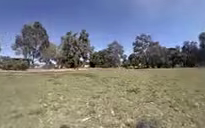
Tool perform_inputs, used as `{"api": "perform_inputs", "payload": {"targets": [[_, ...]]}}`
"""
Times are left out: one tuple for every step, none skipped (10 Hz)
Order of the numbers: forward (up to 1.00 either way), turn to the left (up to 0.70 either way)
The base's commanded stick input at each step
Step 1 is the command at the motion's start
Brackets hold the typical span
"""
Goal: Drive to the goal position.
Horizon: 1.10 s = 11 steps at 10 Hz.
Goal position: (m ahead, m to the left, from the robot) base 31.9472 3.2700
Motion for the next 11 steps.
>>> {"api": "perform_inputs", "payload": {"targets": [[1.0, 0.0], [1.0, 0.0], [1.0, 0.0], [1.0, 0.0], [1.0, 0.0], [1.0, 0.0], [1.0, -0.16], [1.0, -0.23], [1.0, -0.08], [1.0, 0.0], [1.0, 0.0]]}}
